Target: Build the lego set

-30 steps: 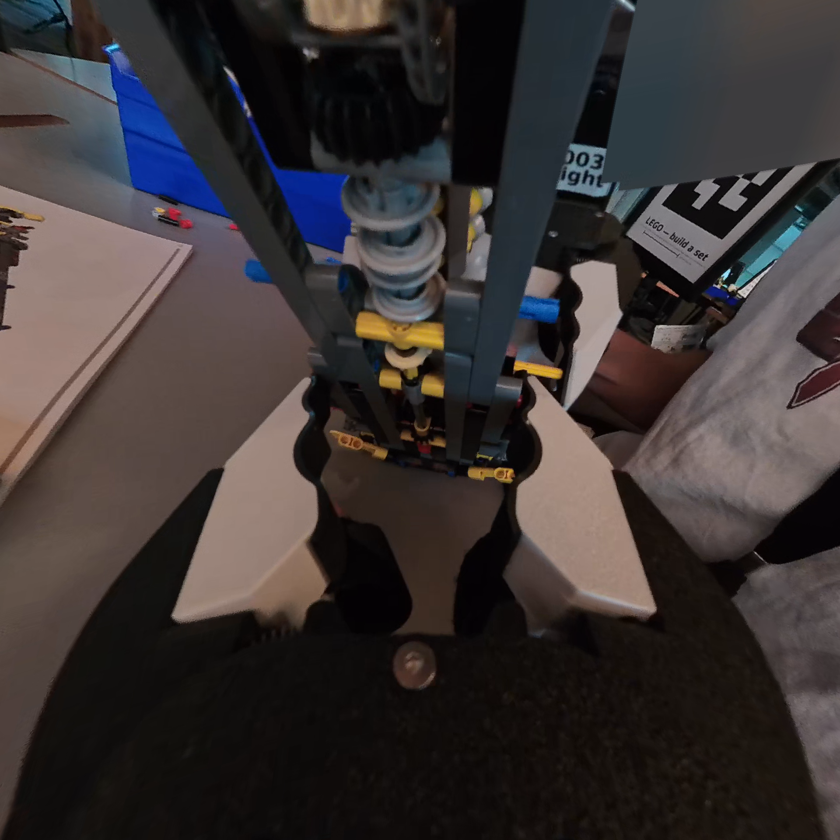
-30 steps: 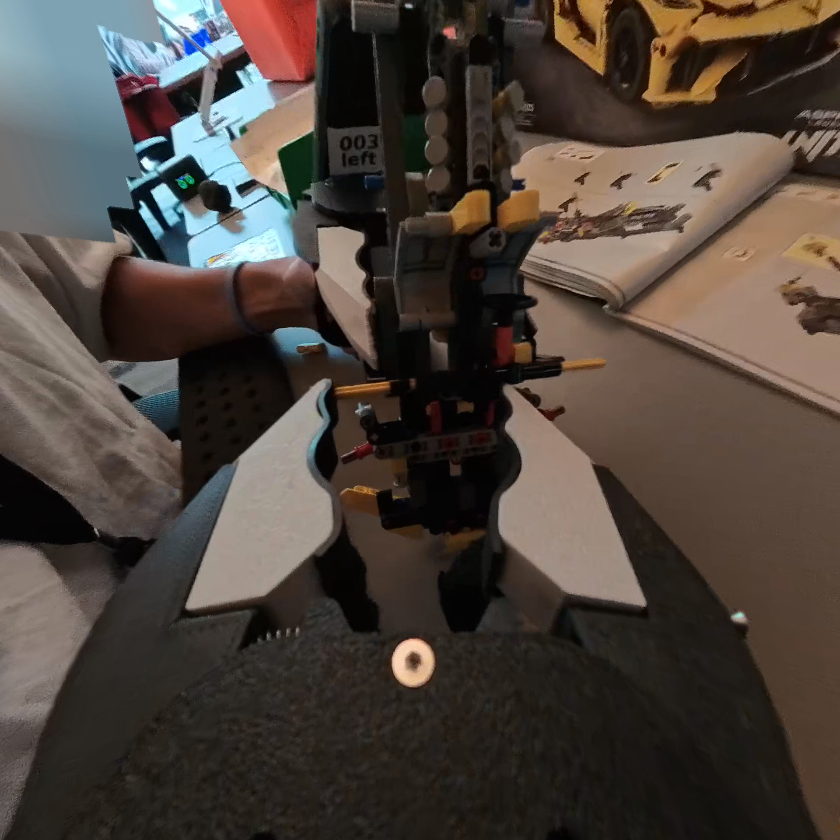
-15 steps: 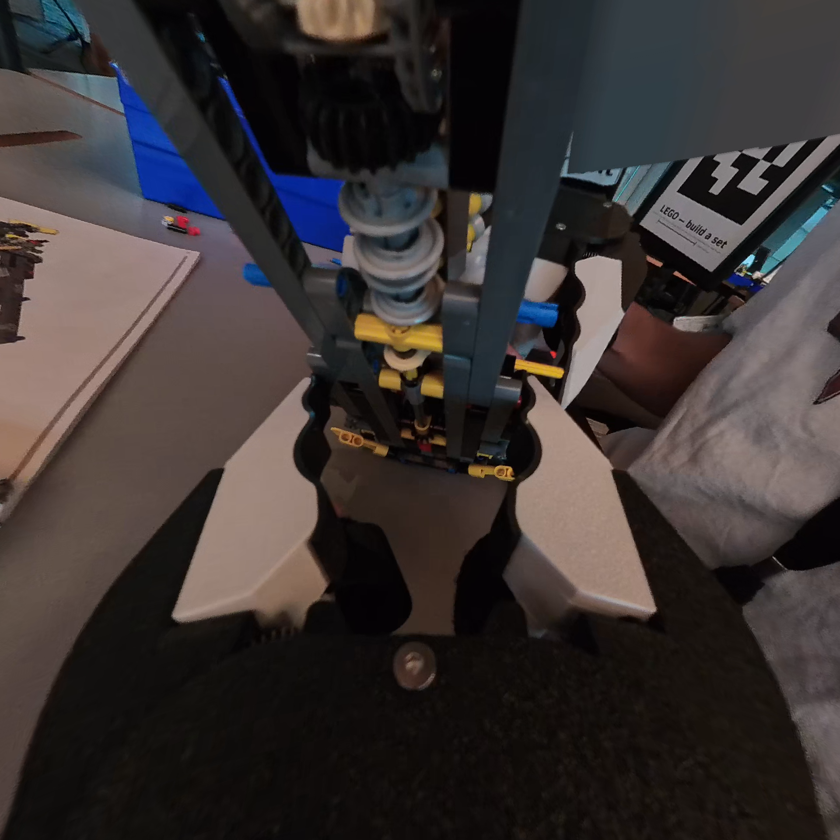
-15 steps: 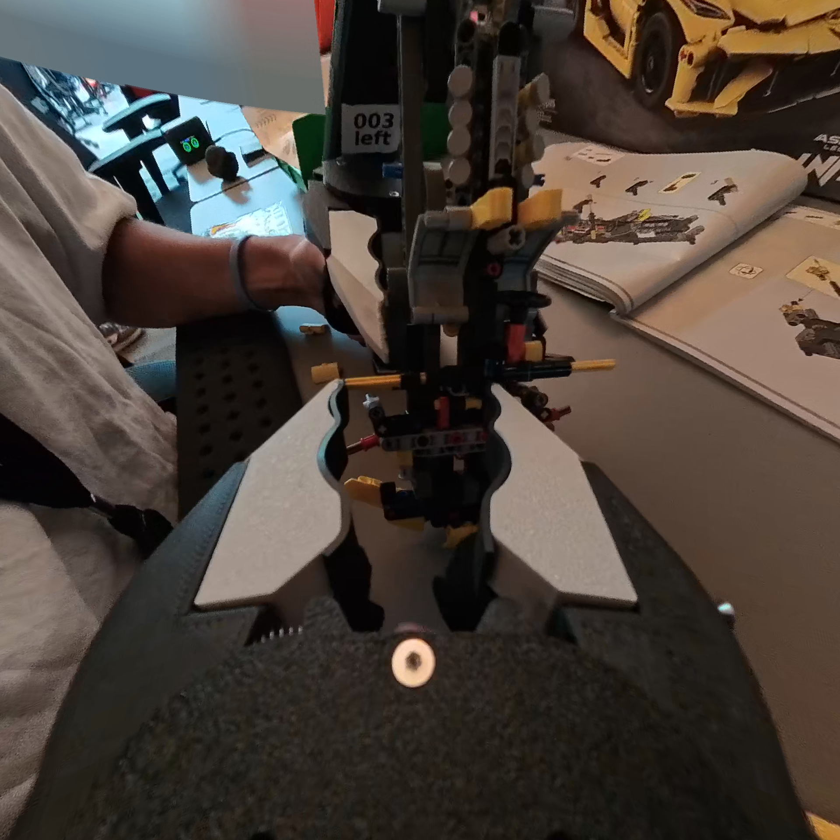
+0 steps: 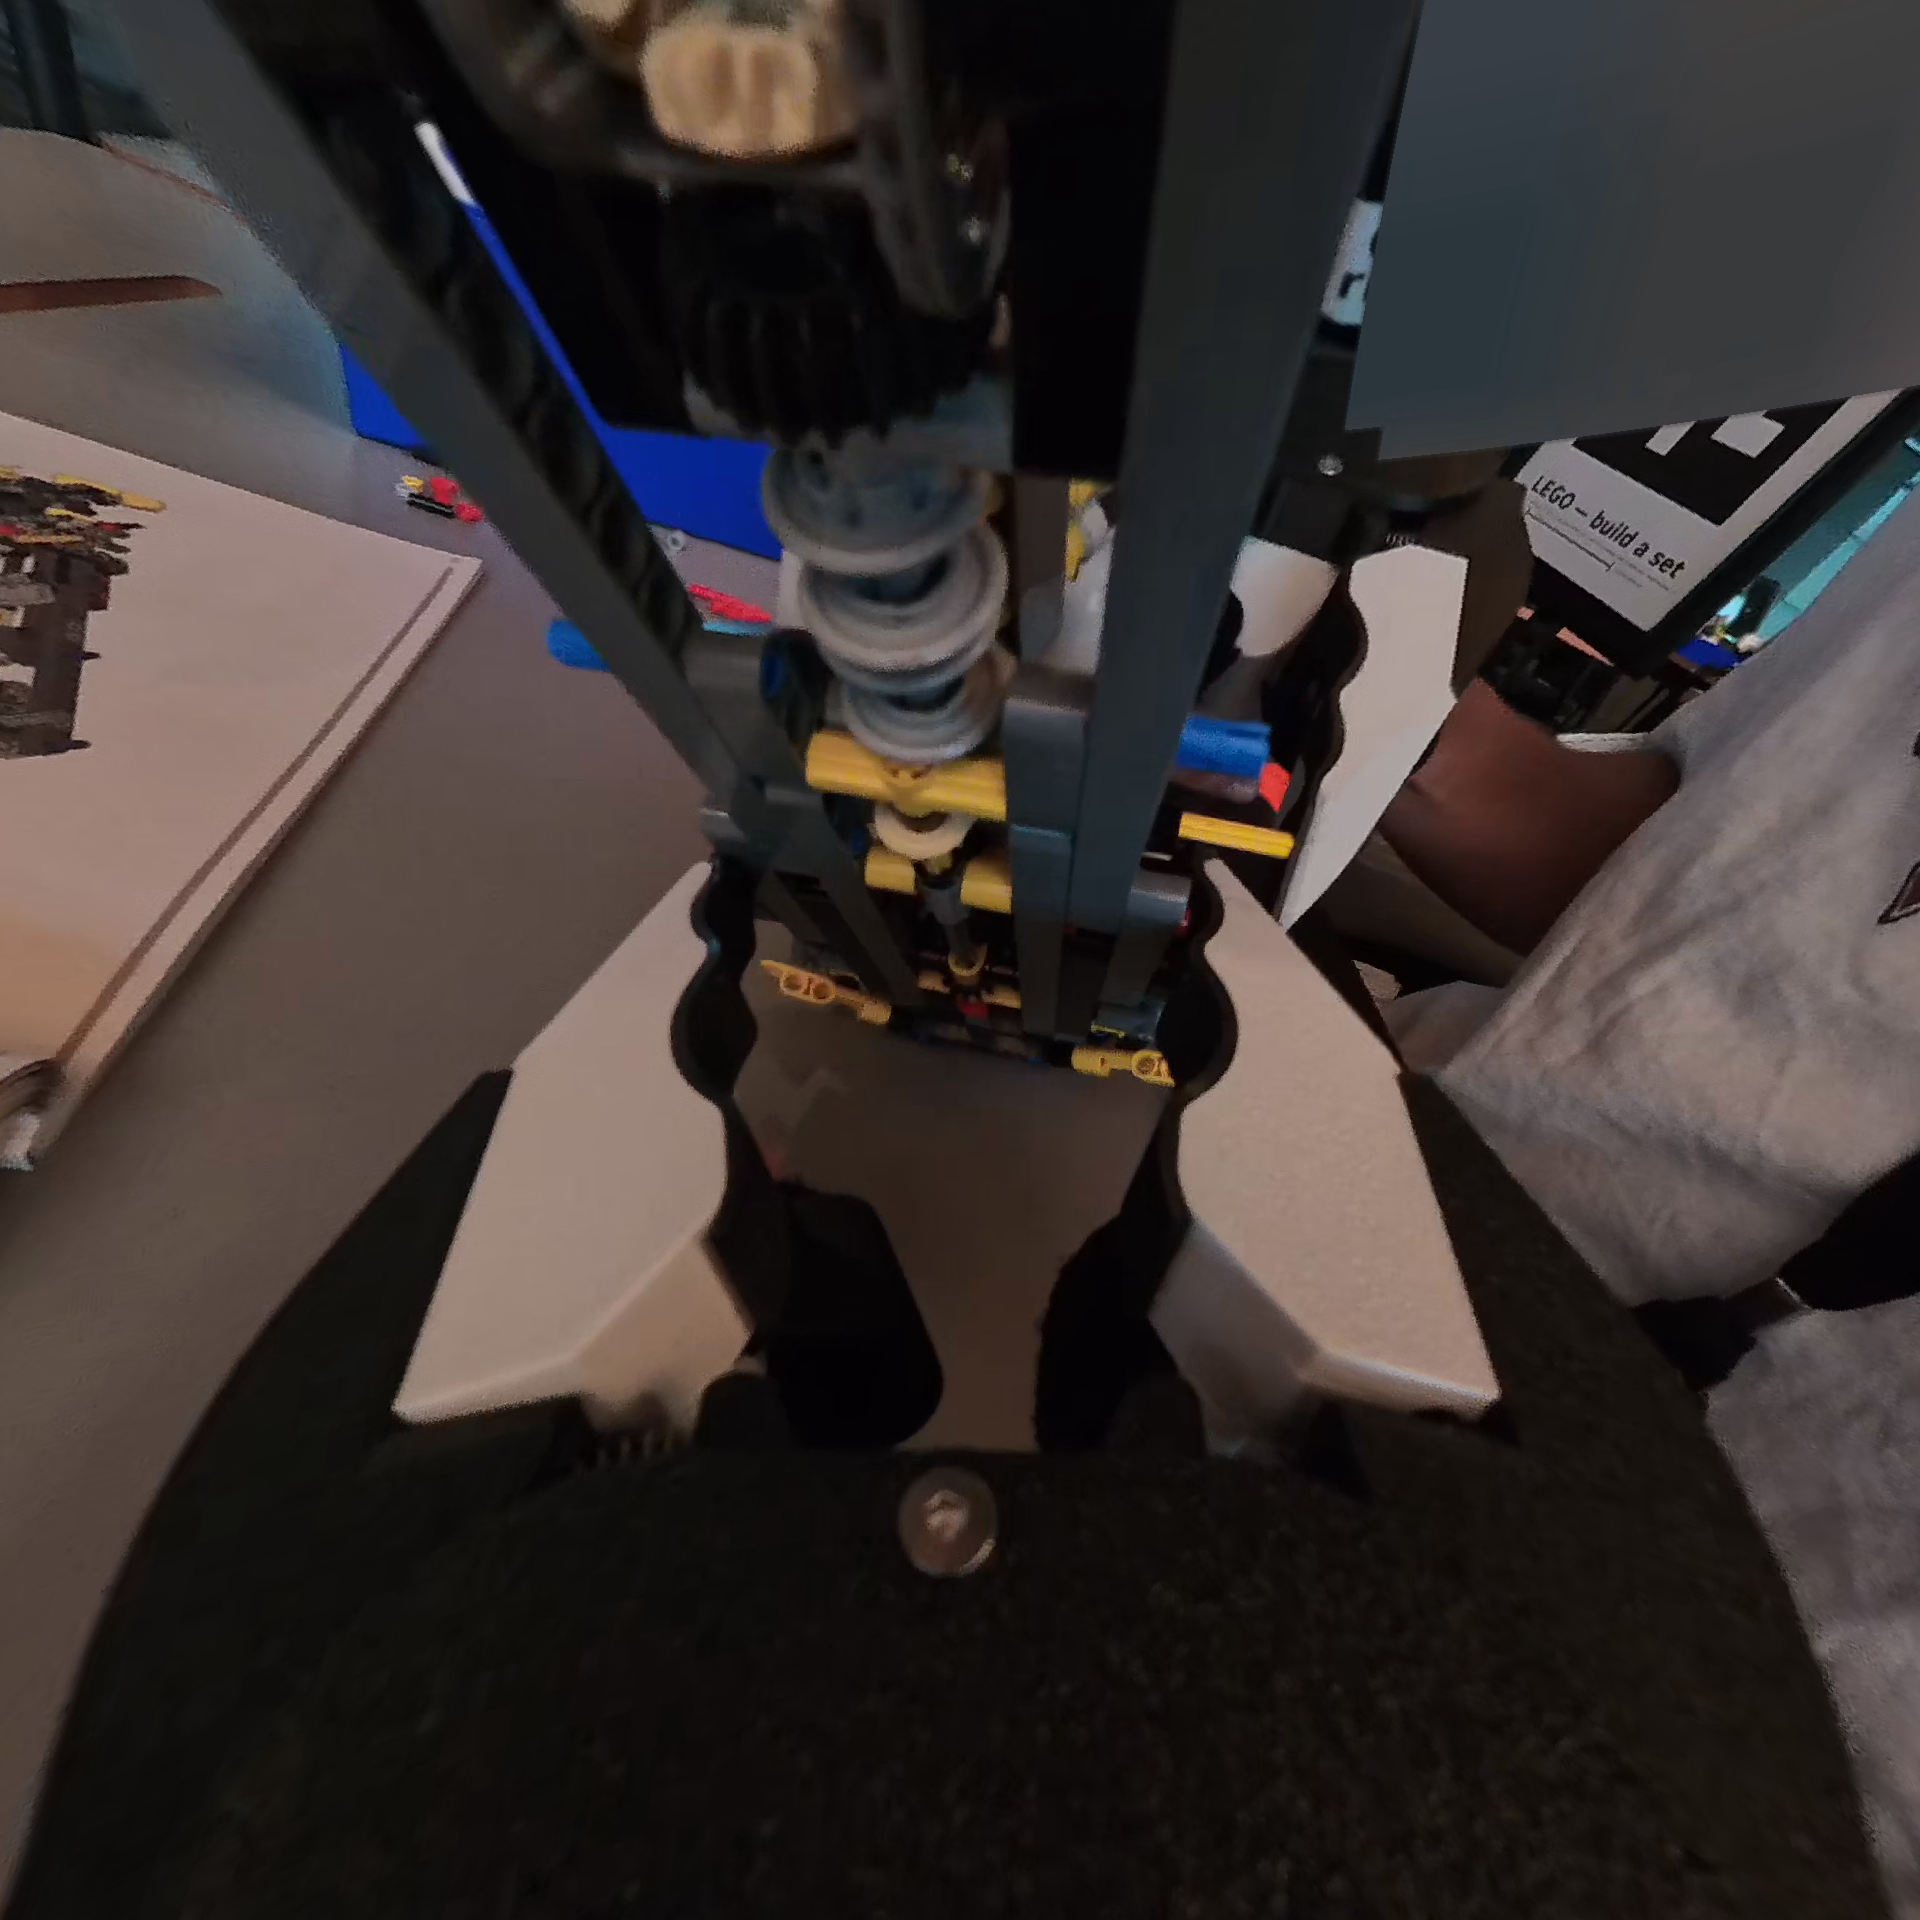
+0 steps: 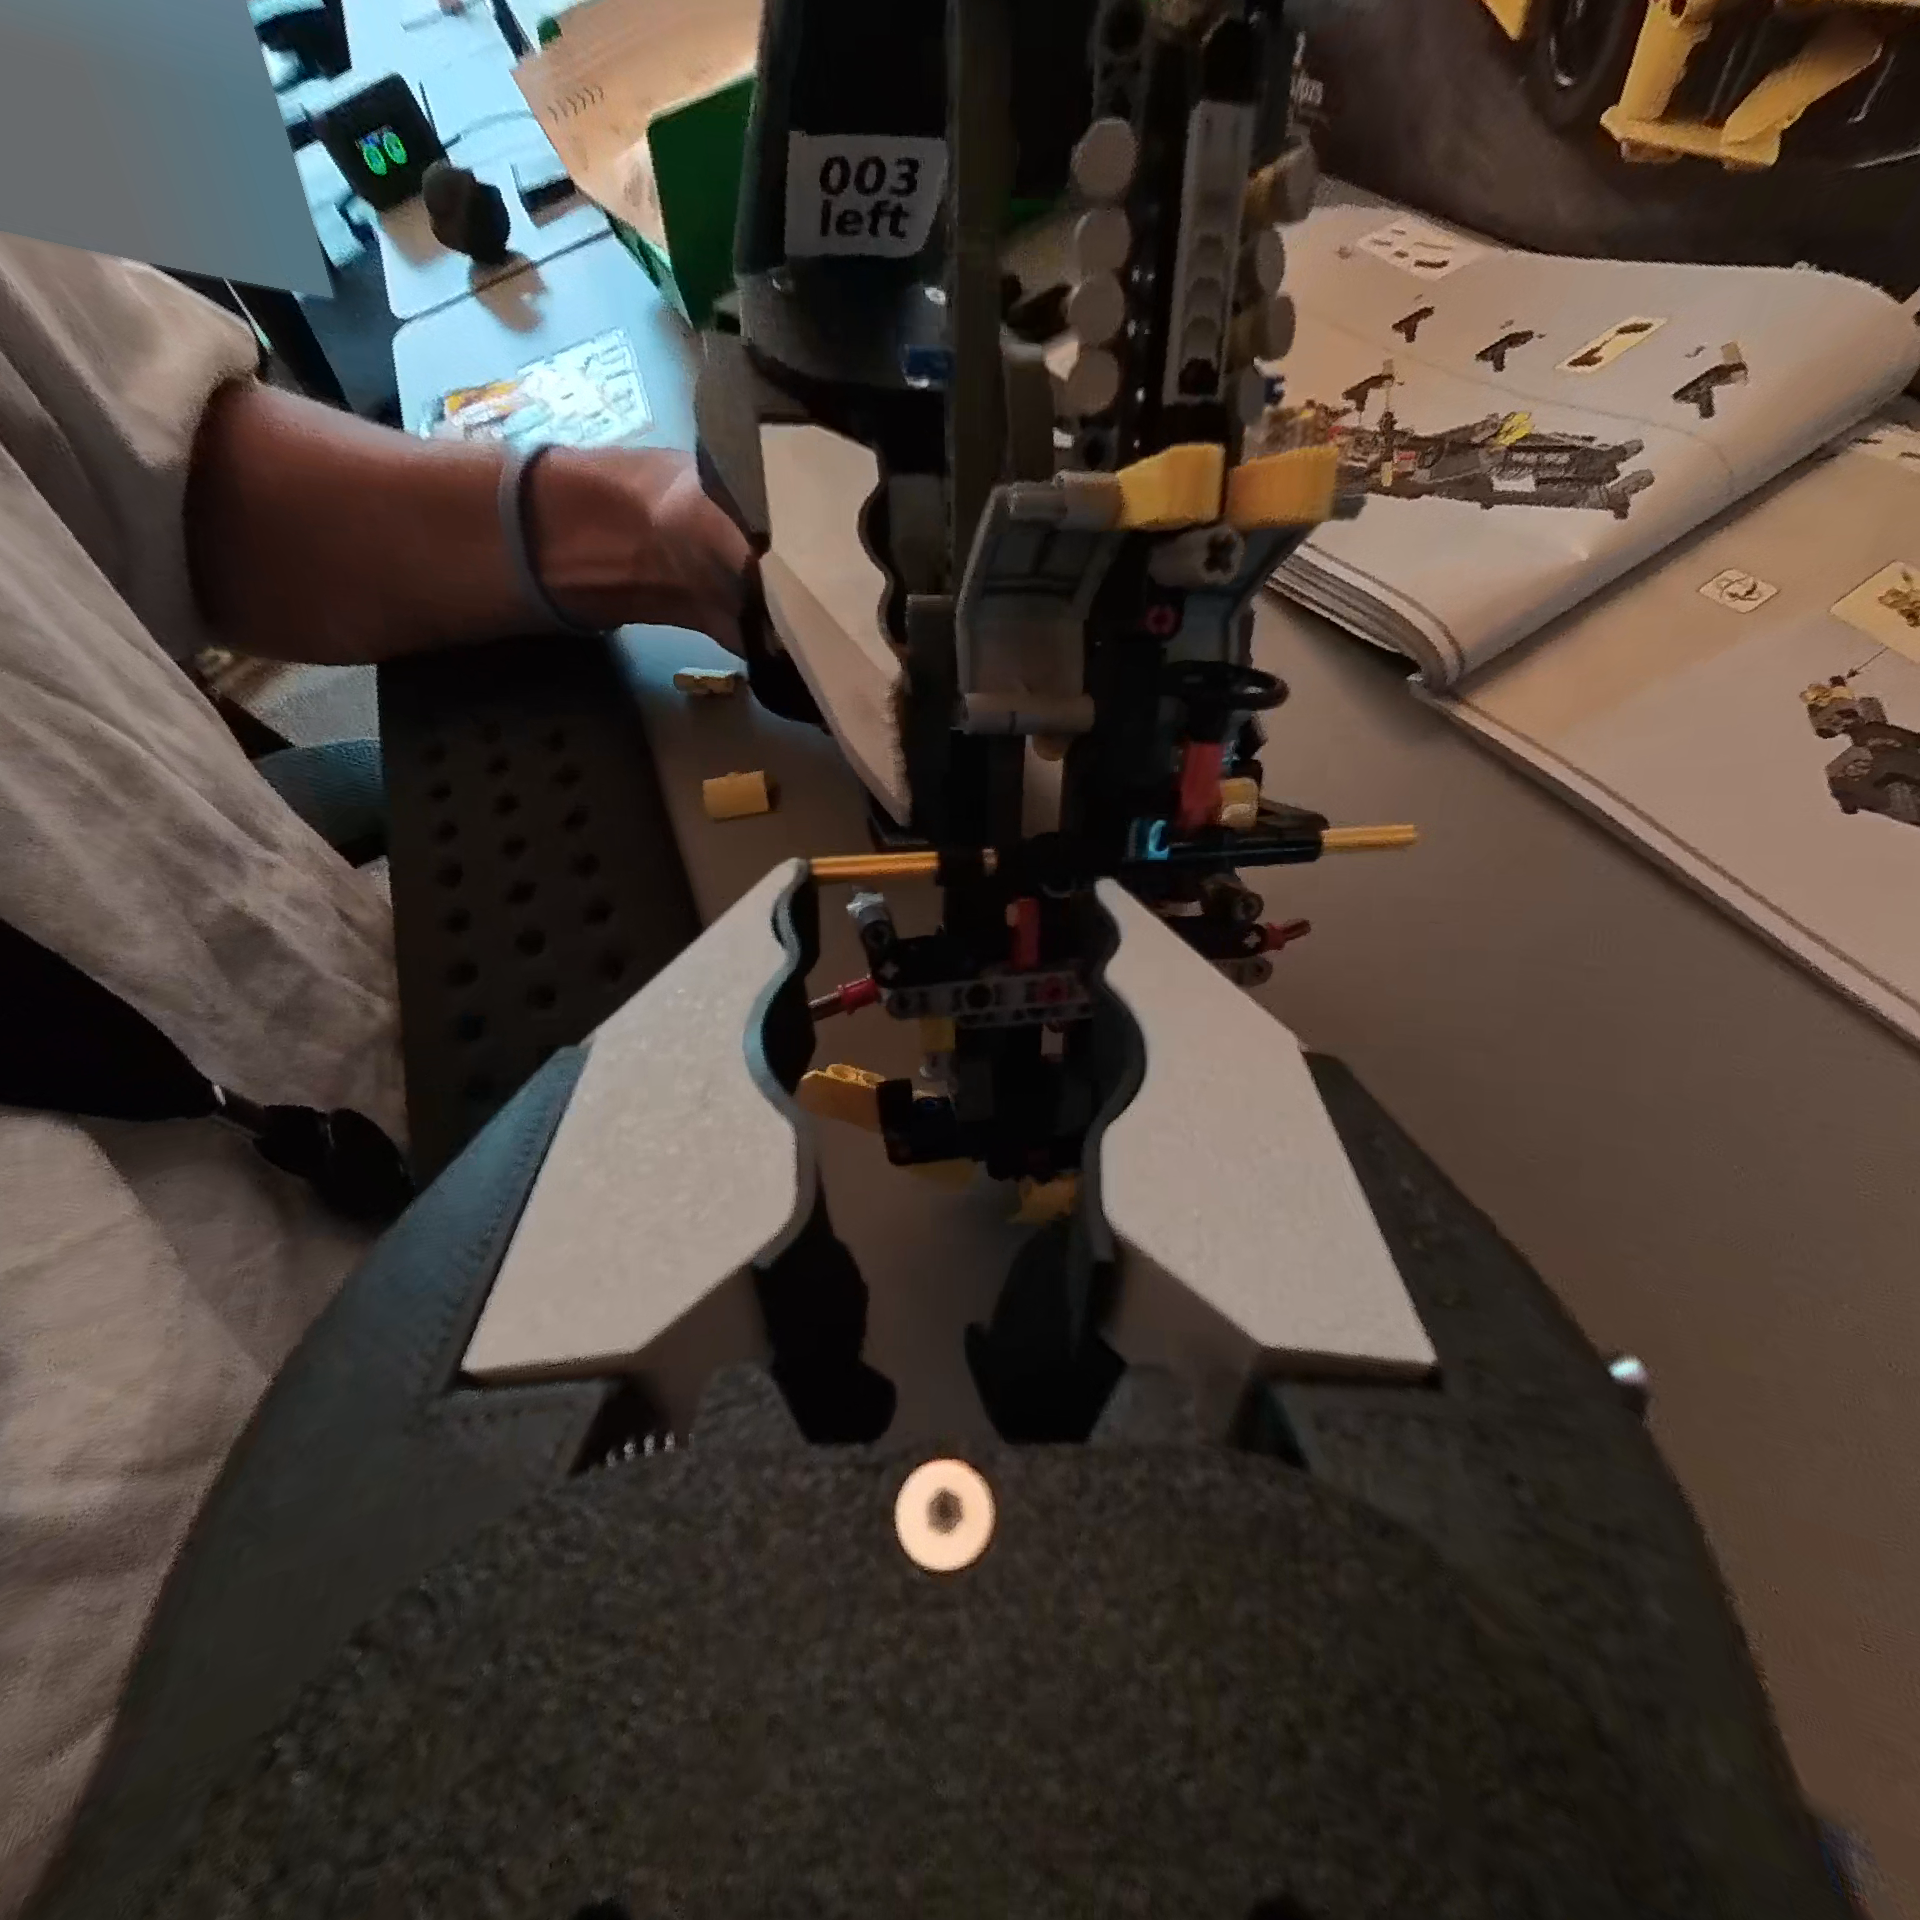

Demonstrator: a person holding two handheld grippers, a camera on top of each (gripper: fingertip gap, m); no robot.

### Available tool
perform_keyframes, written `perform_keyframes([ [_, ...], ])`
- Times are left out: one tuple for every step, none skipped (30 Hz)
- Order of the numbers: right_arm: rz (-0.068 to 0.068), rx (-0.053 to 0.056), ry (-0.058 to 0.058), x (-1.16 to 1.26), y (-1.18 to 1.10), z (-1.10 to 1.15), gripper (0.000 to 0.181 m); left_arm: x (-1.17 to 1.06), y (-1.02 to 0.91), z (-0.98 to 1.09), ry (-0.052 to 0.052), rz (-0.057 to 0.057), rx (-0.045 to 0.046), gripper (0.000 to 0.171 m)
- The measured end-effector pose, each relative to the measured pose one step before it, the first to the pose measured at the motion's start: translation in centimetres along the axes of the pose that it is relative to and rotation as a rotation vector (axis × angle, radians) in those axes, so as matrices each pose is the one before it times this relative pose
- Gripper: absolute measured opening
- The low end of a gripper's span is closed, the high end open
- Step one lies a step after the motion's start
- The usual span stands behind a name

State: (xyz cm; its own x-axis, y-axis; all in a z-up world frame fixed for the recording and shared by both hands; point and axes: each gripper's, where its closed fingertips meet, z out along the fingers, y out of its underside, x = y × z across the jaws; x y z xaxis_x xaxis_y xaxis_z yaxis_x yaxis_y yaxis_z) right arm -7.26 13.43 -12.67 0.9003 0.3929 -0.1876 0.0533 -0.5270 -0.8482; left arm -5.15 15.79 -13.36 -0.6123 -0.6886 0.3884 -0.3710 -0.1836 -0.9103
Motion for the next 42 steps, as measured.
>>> perform_keyframes([
  [-0.0113,-0.0051,-0.0016,-0.062,0.055,0.015,0.047,0.05,0.004,0.03,-0.0018,0.0071,-0.00079,0.076],
  [-0.0059,0.0041,-0.0037,-0.031,0.027,-0.047,0.047,0.039,-0.023,0.05,-0.0037,0.0059,0.00121,0.076],
  [-0.0074,0.0073,-0.004,-0.004,0.066,-0.058,0.047,0.062,-0.016,0.071,-0.0019,0.0063,-0.00055,0.077],
  [-0.002,0.0062,-0.0094,-0.099,0.078,-0.028,0.047,0.157,-0.019,0.063,0.0039,0.0072,-0.00128,0.076],
  [0.0093,-0.0001,-0.006,-0.068,0.036,-0.011,0.047,0.064,-0.012,0.035,0.0003,0.0035,0.00058,0.076],
  [0.0,-0.005,-0.0021,-0.078,0.059,0.024,0.047,0.063,0.021,0.002,0.0029,0.0014,-0.00068,0.076],
  [-0.0058,-0.0076,0.0002,-0.105,0.039,-0.002,0.047,0.082,0.025,-0.004,0.0043,-0.0009,-0.00314,0.076],
  [-0.0059,-0.0046,0.0002,-0.082,0.014,0.019,0.046,0.042,0.004,-0.006,0.001,0.0033,-0.00284,0.076],
  [-0.0055,0.0003,0.0018,-0.04,0.017,0.023,0.046,0.026,-0.017,-0.026,-0.0005,0.0045,-0.00229,0.076],
  [-0.0057,0.0009,0.0024,-0.036,0.004,0.015,0.046,0.019,-0.027,0.02,-0.001,0.0013,-0.00026,0.076],
  [-0.0098,0.0008,0.0051,-0.019,-0.005,0.006,0.045,0.016,-0.054,0.033,-0.0018,-0.0009,0.00309,0.076],
  [-0.0083,0.0006,0.0009,-0.097,0.023,0.082,0.046,-0.06,-0.034,0.033,-0.0063,-0.0009,0.00115,0.076],
  [-0.0103,-0.0044,0.0006,-0.145,0.034,0.163,0.045,-0.022,-0.046,0.027,-0.003,0.0012,0.00069,0.075],
  [-0.0204,-0.0025,0.012,0.018,-0.066,0.088,0.045,-0.007,-0.06,-0.053,0.0014,0.0002,0.00203,0.075],
  [-0.0155,-0.0086,0.0032,0.017,0.011,0.015,0.044,-0.026,-0.014,0.001,-0.004,0.0065,0.00077,0.075],
  [-0.0035,-0.0065,-0.0021,0.01,0.069,-0.07,0.044,-0.034,-0.006,0.073,-0.0087,0.0088,0.00213,0.075],
  [0.0075,-0.0023,-0.0045,-0.019,0.052,-0.088,0.044,-0.025,0.015,0.037,-0.0043,0.0007,-0.00137,0.075],
  [-0.0116,0.0003,0.0026,-0.009,0.061,-0.024,0.043,-0.066,0.017,0.014,-0.0047,-0.0029,-0.00129,0.075],
  [-0.0179,0.0049,-0.0355,-0.583,-0.104,-0.005,0.02,-0.262,-0.039,0.093,-0.0147,-0.021,0.00454,0.075],
  [-0.0149,0.0566,-0.0613,-1.252,-1.009,0.231,0.0,0.503,-0.333,-0.028,0.0576,-0.0444,0.01753,0.073],
  [-0.0259,0.0187,-0.0205,-0.701,-0.376,0.543,0.0,0.404,0.149,0.079,0.0376,-0.0196,-0.01326,0.072],
  [-0.0389,-0.0099,0.0139,-0.121,-0.05,0.43,0.0,-0.068,-0.181,-0.087,-0.0045,0.0087,0.01563,0.07],
  [-0.0148,-0.0128,0.0254,0.266,0.049,0.139,0.0,-0.413,-0.312,-0.24,-0.0326,0.0215,0.02085,0.07],
  [0.0251,-0.0241,0.0124,0.345,0.216,0.054,0.0,-0.381,-0.08,-0.117,-0.0275,0.0147,0.00431,0.07],
  [0.023,-0.0001,-0.0022,0.177,0.017,-0.072,0.0,-0.111,0.173,0.024,-0.0057,-0.0001,-0.01022,0.07],
  [0.0117,0.0022,-0.0112,-0.02,0.097,-0.025,0.0,-0.034,0.029,0.007,-0.0041,-0.0012,0.00065,0.069],
  [0.0131,0.0037,-0.0076,-0.005,0.059,-0.007,0.0,-0.061,-0.027,-0.039,-0.0063,0.0081,0.00417,0.069],
  [0.0081,-0.0035,0.0063,0.138,0.135,0.005,0.0,-0.063,-0.014,-0.043,0.0012,0.0028,0.00295,0.069],
  [0.0038,-0.0008,0.0205,0.337,0.141,-0.052,0.0,-0.143,-0.009,-0.017,0.0014,-0.012,0.0008,0.069],
  [0.007,0.005,0.0056,0.208,0.061,-0.158,0.005,-0.238,-0.009,-0.024,-0.0009,-0.0222,0.00128,0.069],
  [0.0239,0.0202,-0.0027,0.209,-0.133,-0.318,0.009,-0.284,-0.006,-0.064,-0.0008,-0.0264,0.00236,0.068],
  [0.0362,0.0365,-0.0096,0.244,-0.292,-0.392,0.016,-0.273,-0.041,-0.136,0.0025,-0.028,0.00647,0.068],
  [0.0446,0.0367,-0.0026,0.543,-0.158,-0.392,0.025,-0.227,-0.111,-0.178,0.0081,-0.031,0.01045,0.067],
  [0.0484,0.019,0.0155,0.951,0.132,-0.324,0.029,-0.201,-0.187,-0.162,0.0096,-0.0352,0.01425,0.067],
  [0.0472,0.0074,0.0252,1.129,0.327,-0.135,0.034,-0.129,-0.18,-0.128,0.014,-0.0315,0.01322,0.066],
  [0.036,0.0105,0.0096,0.868,0.277,0.189,0.052,-0.118,-0.158,-0.087,0.0103,-0.0253,0.00872,0.066],
  [0.0414,0.0,0.004,0.621,0.326,0.385,0.065,-0.112,-0.133,-0.033,0.003,-0.011,0.00906,0.065],
  [0.0434,-0.0098,0.0078,0.544,0.365,0.496,0.067,-0.04,-0.049,0.04,0.0003,0.0014,0.00353,0.065],
  [0.031,-0.0044,-0.0162,0.065,0.224,0.616,0.075,-0.051,0.002,0.067,-0.0039,0.005,-0.00023,0.065],
  [0.0184,0.0051,-0.0182,-0.113,0.07,0.508,0.086,-0.132,-0.103,-0.044,-0.0064,-0.0021,0.00657,0.065],
  [-0.0006,0.0266,0.0177,0.362,-0.278,0.161,0.09,-0.029,-0.159,-0.106,0.0097,-0.0144,0.00829,0.065],
  [0.0027,-0.0003,0.0102,0.313,0.056,0.105,0.091,0.112,-0.146,-0.088,0.0216,-0.0274,0.0059,0.065],
])
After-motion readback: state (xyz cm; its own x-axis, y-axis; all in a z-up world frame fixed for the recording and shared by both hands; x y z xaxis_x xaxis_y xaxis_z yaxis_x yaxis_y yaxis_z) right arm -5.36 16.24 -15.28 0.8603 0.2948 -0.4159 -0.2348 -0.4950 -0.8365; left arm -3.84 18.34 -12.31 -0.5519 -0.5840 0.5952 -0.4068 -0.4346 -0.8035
